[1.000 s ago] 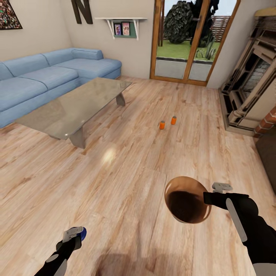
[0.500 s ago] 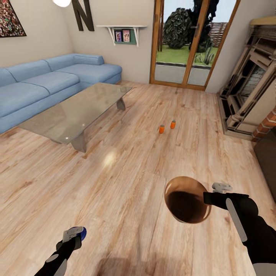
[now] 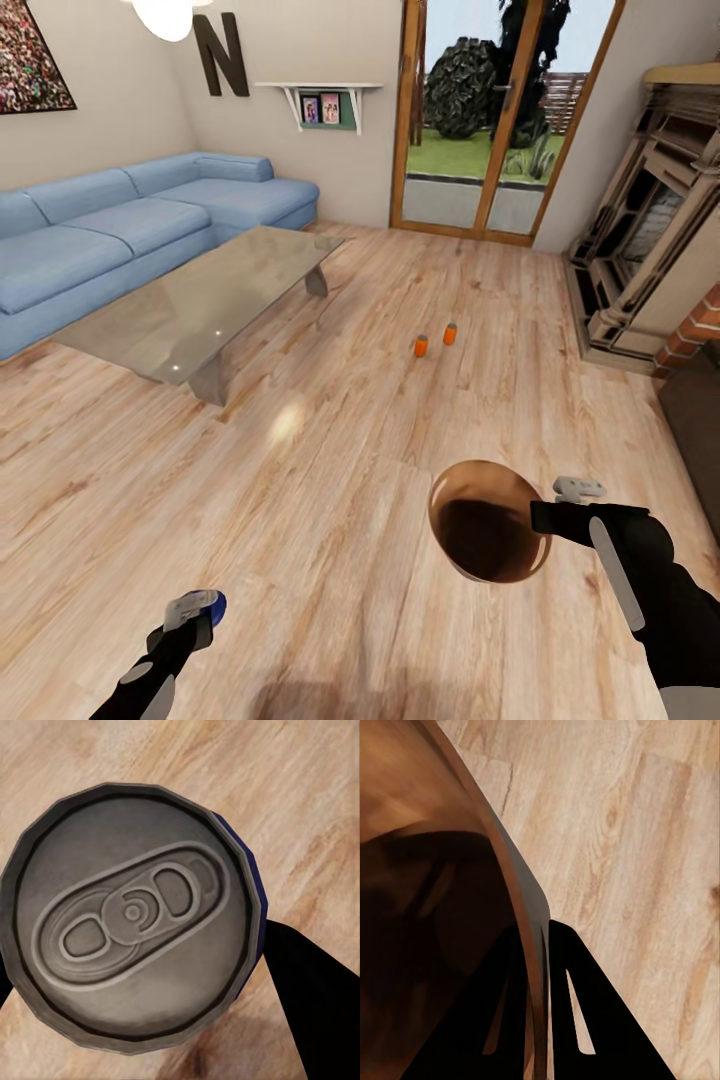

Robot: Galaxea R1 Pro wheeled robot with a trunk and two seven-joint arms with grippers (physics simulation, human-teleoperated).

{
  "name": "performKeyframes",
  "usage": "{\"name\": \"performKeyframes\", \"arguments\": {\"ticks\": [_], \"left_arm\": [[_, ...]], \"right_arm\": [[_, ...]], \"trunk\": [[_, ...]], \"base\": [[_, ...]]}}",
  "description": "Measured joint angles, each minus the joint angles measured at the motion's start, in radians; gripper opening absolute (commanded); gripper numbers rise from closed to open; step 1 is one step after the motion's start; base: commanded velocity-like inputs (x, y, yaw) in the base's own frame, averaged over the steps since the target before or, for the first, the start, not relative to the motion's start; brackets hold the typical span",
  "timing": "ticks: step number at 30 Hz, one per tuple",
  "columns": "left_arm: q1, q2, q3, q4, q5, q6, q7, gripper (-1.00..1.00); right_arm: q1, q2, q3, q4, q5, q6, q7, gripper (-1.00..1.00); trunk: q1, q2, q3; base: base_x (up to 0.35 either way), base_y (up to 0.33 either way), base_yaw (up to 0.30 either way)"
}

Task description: Put the three can of soda from the living room inside the tash can in the kitchen.

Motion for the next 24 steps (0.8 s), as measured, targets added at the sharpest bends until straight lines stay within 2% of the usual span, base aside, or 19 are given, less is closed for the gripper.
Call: {"name": "performKeyframes", "arguments": {"ticks": [3,5,9,10,11,12,13,14,16,17,18,19,20,21,22,24], "left_arm": [[0.000,0.000,0.001,-0.003,0.001,0.000,-0.032,-1.00],[0.000,0.002,0.004,-0.014,0.002,-0.001,-0.076,-1.00],[0.000,0.031,0.010,-0.055,0.005,0.004,-0.198,-1.00],[0.000,0.048,0.010,-0.065,0.006,0.006,-0.276,-1.00],[0.000,0.053,0.010,-0.067,0.006,0.007,-0.310,-1.00],[0.000,0.063,0.009,-0.072,0.005,0.009,-0.417,-1.00],[0.000,0.066,0.010,-0.073,0.005,0.010,-0.455,-1.00],[0.000,0.073,0.010,-0.074,0.005,0.013,-0.521,-1.00],[0.000,0.083,0.010,-0.076,0.005,0.020,-0.585,-1.00],[0.000,0.096,0.009,-0.084,0.006,0.045,-0.681,-1.00],[0.000,0.102,0.010,-0.094,0.006,0.071,-0.751,-1.00],[0.000,0.104,0.010,-0.100,0.005,0.085,-0.787,-1.00],[0.000,0.108,0.010,-0.112,0.005,0.109,-0.855,-1.00],[0.000,0.109,0.010,-0.118,0.005,0.121,-0.888,-1.00],[0.000,0.111,0.011,-0.142,0.006,0.152,-0.964,-1.00],[0.000,0.112,0.011,-0.159,0.004,0.175,-1.006,-1.00]], "right_arm": [[0.000,0.000,0.001,0.000,0.002,0.000,0.000,-1.00],[0.000,0.000,0.001,0.001,0.002,0.000,0.000,-1.00],[0.000,0.000,0.003,0.002,0.001,-0.001,-0.002,-1.00],[0.000,0.000,0.004,0.003,0.003,-0.001,-0.003,-1.00],[0.000,0.000,0.005,0.003,0.004,-0.001,-0.003,-1.00],[0.000,0.000,0.006,0.005,0.005,-0.001,-0.003,-1.00],[0.000,0.000,0.006,0.005,0.006,-0.001,-0.004,-1.00],[0.000,0.000,0.006,0.006,0.007,-0.001,-0.004,-1.00],[0.000,0.001,0.007,0.006,0.009,-0.001,-0.004,-1.00],[0.000,0.001,0.008,0.008,0.009,-0.001,-0.005,-1.00],[0.000,0.001,0.008,0.009,0.007,-0.002,-0.006,-1.00],[0.000,0.002,0.008,0.011,0.007,-0.002,-0.007,-1.00],[0.001,0.002,0.009,0.014,0.007,-0.002,-0.007,-1.00],[0.001,0.002,0.009,0.017,0.008,-0.002,-0.007,-1.00],[0.001,0.002,0.010,0.030,0.008,-0.003,-0.007,-1.00],[0.001,0.003,0.010,0.039,0.010,-0.005,-0.008,-1.00]], "trunk": [[0.000,0.000,0.001],[0.000,0.000,0.001],[0.000,0.000,0.001],[0.000,0.000,0.001],[0.000,0.000,0.001],[0.000,0.000,0.001],[0.000,0.000,0.001],[0.000,0.000,0.001],[0.000,0.000,0.001],[0.000,0.000,0.001],[0.000,0.000,0.001],[0.000,0.000,0.001],[0.000,0.000,0.001],[0.000,0.000,0.001],[0.000,0.000,0.001],[0.000,0.000,0.001]], "base": [[0.000,0.000,0.000],[0.000,0.000,0.000],[0.000,0.000,0.000],[0.000,0.000,0.000],[0.000,0.000,0.000],[0.000,0.000,0.000],[0.000,0.000,0.000],[0.000,0.000,0.000],[0.000,0.000,0.000],[0.000,0.000,0.000],[0.000,0.000,0.000],[0.000,0.000,0.000],[0.000,0.000,0.000],[0.000,0.000,0.000],[0.000,0.000,0.000],[0.000,0.000,0.000]]}}
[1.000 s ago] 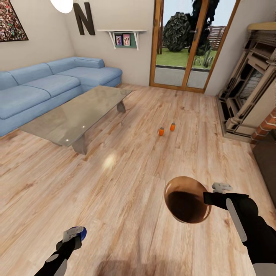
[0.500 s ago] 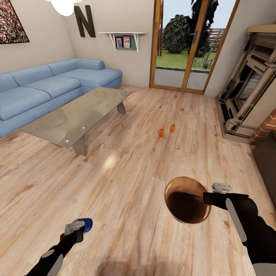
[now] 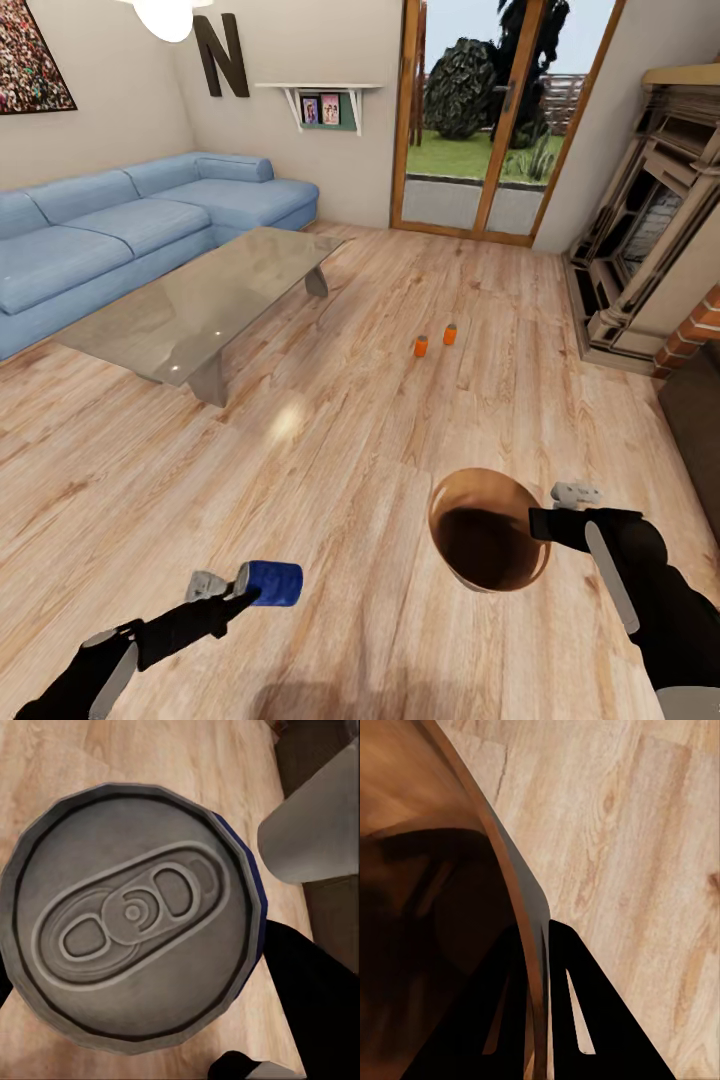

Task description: Put the three can of soda from the living room inside the tash can in the kitchen.

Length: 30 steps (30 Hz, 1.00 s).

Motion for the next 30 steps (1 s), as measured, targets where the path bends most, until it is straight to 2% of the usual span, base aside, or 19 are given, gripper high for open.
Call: {"name": "performKeyframes", "arguments": {"ticks": [1,2,3,5,10,14,15,19,22,26,30], "left_arm": [[0.000,0.001,0.000,-0.024,0.001,0.038,-0.050,-1.00],[0.000,0.001,0.000,-0.033,0.000,0.053,-0.069,-1.00],[0.000,0.002,0.000,-0.058,0.001,0.091,-0.123,-1.00],[0.000,0.004,0.000,-0.096,0.001,0.134,-0.183,-1.00],[0.000,0.004,0.000,-0.146,0.000,0.189,-0.226,-1.00],[0.000,0.005,-0.001,-0.157,0.002,0.202,-0.263,-1.00],[0.000,0.005,-0.001,-0.169,0.002,0.212,-0.297,-1.00],[0.000,0.005,-0.001,-0.192,0.002,0.266,-0.331,-1.00],[0.000,0.005,-0.001,-0.218,0.002,0.298,-0.342,-1.00],[0.000,0.004,-0.006,-0.241,0.003,0.319,-0.348,-1.00],[0.000,0.000,-0.009,-0.245,0.004,0.322,-0.349,-1.00]], "right_arm": [[0.000,0.001,0.000,0.018,-0.002,-0.002,0.000,-1.00],[0.000,0.001,0.000,0.024,-0.001,-0.003,-0.001,-1.00],[0.000,0.001,0.001,0.040,-0.002,-0.005,-0.001,-1.00],[0.000,0.001,0.001,0.073,-0.003,-0.018,-0.001,-1.00],[0.000,0.002,0.016,0.177,0.001,-0.101,-0.002,-1.00],[0.000,0.002,0.035,0.210,-0.003,-0.119,-0.002,-1.00],[0.000,0.003,0.044,0.223,-0.004,-0.124,-0.002,-1.00],[0.000,0.004,0.051,0.249,0.001,-0.127,-0.004,-1.00],[0.000,0.006,0.055,0.258,0.002,-0.128,-0.005,-1.00],[0.000,0.007,0.097,0.265,-0.004,-0.147,-0.005,-1.00],[0.000,0.008,0.117,0.279,-0.002,-0.176,-0.006,-1.00]], "trunk": [[0.000,0.000,0.000],[0.000,0.000,0.000],[0.000,0.000,0.000],[0.000,0.000,0.000],[0.000,0.000,0.000],[0.000,0.000,0.000],[0.000,0.000,0.000],[0.000,0.000,0.000],[0.000,0.000,0.000],[0.000,0.000,0.000],[0.000,0.000,0.000]], "base": [[0.000,0.000,0.000],[0.000,0.000,0.000],[0.000,0.000,0.000],[0.000,0.000,0.000],[0.000,0.000,0.000],[0.000,0.000,0.000],[0.000,0.000,0.000],[0.000,0.000,0.000],[0.000,0.000,0.000],[0.000,0.000,0.000],[0.000,0.000,0.000]]}}
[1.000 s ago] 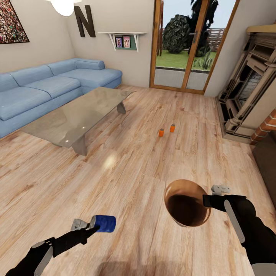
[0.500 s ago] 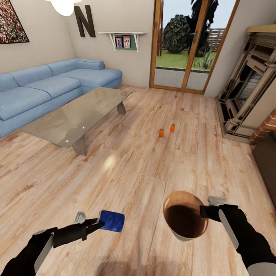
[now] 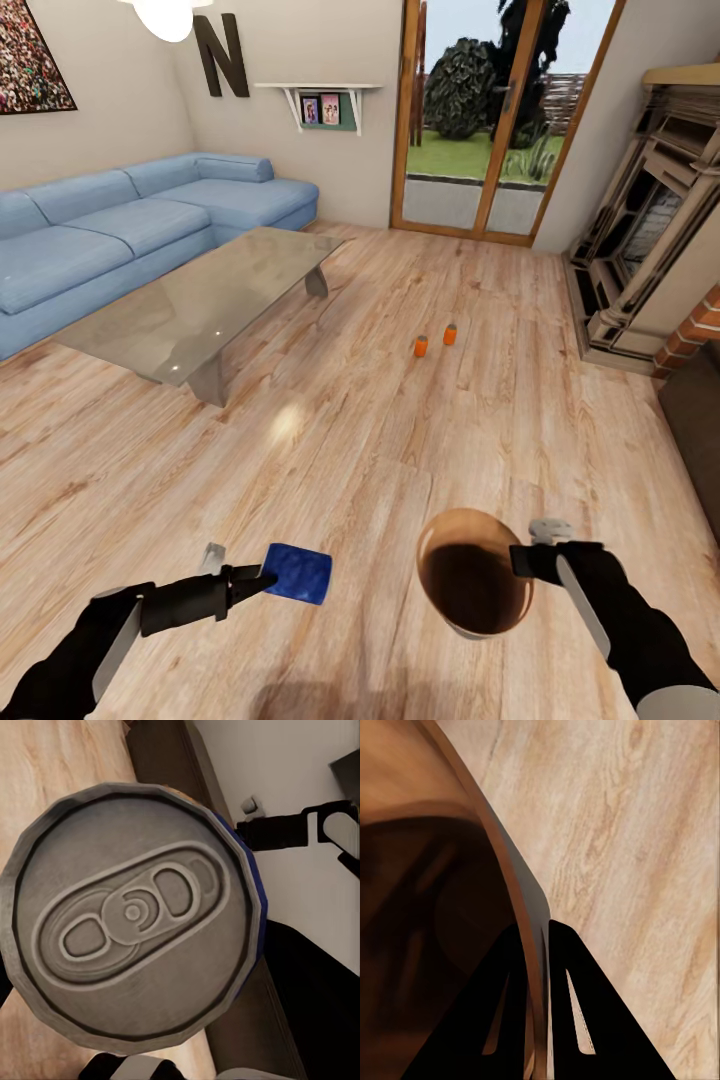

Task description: Put the three can of soda from the living room inside the tash can in the kitchen.

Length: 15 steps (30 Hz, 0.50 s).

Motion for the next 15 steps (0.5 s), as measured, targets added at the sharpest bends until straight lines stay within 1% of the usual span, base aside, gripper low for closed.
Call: {"name": "performKeyframes", "arguments": {"ticks": [2,4,5,9,11,12,15], "left_arm": [[0.000,-0.001,-0.001,-0.001,0.000,0.001,-0.001,-1.00],[0.000,-0.002,-0.001,-0.001,0.000,0.001,-0.002,-1.00],[0.000,-0.007,-0.001,-0.002,0.000,0.001,-0.003,-1.00],[0.000,-0.043,-0.002,-0.003,0.000,0.001,-0.003,-1.00],[0.000,-0.058,-0.003,-0.003,0.000,0.002,-0.003,-1.00],[0.000,-0.070,-0.003,-0.003,0.000,0.002,-0.003,-1.00],[0.000,-0.078,-0.003,-0.003,0.000,0.002,-0.003,-1.00]], "right_arm": [[0.000,0.001,0.007,0.011,0.005,-0.009,-0.001,-1.00],[0.000,0.002,0.008,0.013,-0.001,-0.011,0.000,-1.00],[0.000,0.002,0.009,0.015,-0.004,-0.013,0.001,-1.00],[0.000,0.009,0.011,0.022,0.003,-0.015,0.000,-1.00],[0.000,0.012,0.011,0.027,-0.004,-0.016,0.000,-1.00],[0.000,0.013,0.012,0.032,-0.004,-0.016,0.001,-1.00],[-0.001,0.017,0.012,0.034,0.003,-0.017,0.000,-1.00]], "trunk": [[0.000,0.000,0.000],[0.000,0.000,0.000],[0.000,0.000,0.000],[0.000,0.000,0.000],[0.000,0.000,0.000],[0.000,0.000,0.000],[0.000,0.000,0.000]], "base": [[0.000,0.000,0.000],[0.000,0.000,0.000],[0.000,0.000,0.000],[0.000,0.000,0.000],[0.000,0.000,0.000],[0.000,0.000,0.000],[0.000,0.000,0.000]]}}
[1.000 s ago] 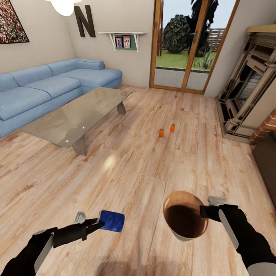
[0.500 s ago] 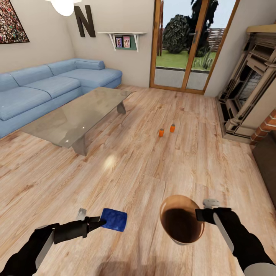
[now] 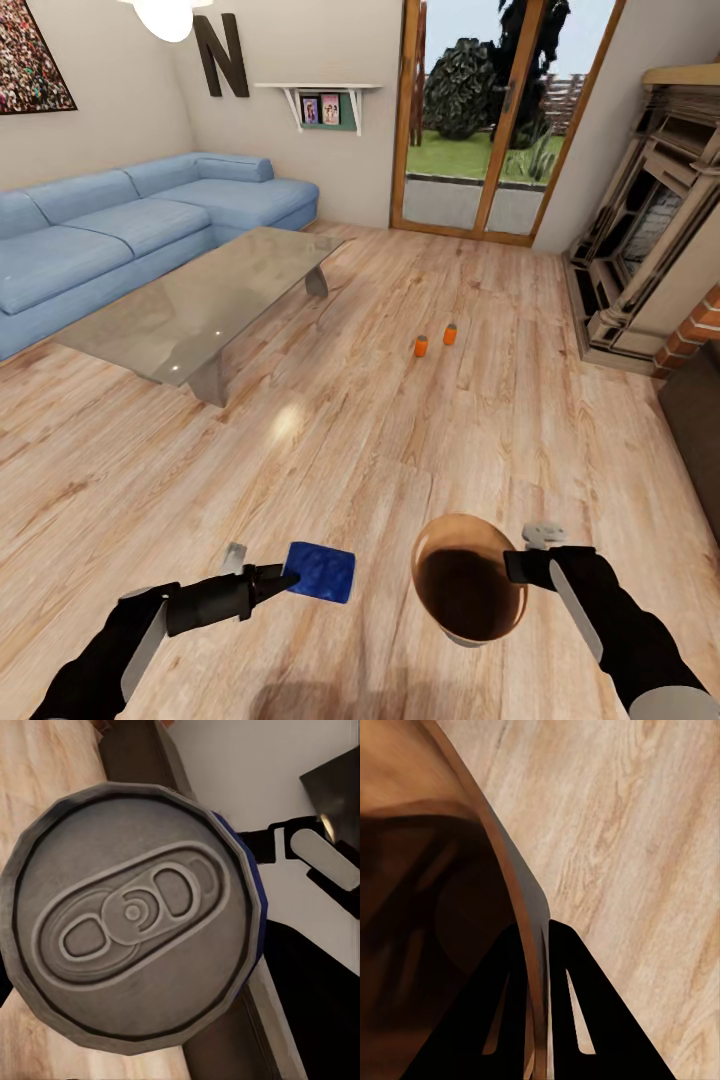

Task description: Put the three can of soda from the living room inside the tash can in the kitchen.

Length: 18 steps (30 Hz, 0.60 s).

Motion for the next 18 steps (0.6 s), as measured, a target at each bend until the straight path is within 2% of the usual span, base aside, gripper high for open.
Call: {"name": "performKeyframes", "arguments": {"ticks": [2,6,11,18], "left_arm": [[0.000,-0.017,-0.005,0.000,0.000,-0.001,-0.001,-1.00],[0.000,-0.026,-0.013,-0.031,0.000,0.000,-0.001,-1.00],[0.000,-0.029,-0.040,-0.072,0.000,0.026,-0.001,-1.00],[0.000,-0.029,-0.046,-0.090,0.000,0.048,-0.001,-1.00]], "right_arm": [[0.000,0.005,0.000,0.005,-0.001,0.000,0.000,-1.00],[-0.001,0.007,0.012,0.014,0.000,-0.001,0.000,-1.00],[-0.001,0.008,0.023,0.022,-0.005,-0.002,0.000,-1.00],[-0.007,0.008,0.026,0.069,-0.002,-0.055,-0.001,-1.00]], "trunk": [[0.000,0.000,0.000],[0.000,0.000,0.000],[0.000,0.000,0.000],[0.000,0.000,0.000]], "base": [[0.000,0.000,0.000],[0.000,0.000,0.000],[0.000,0.000,0.000],[0.000,0.000,0.000]]}}
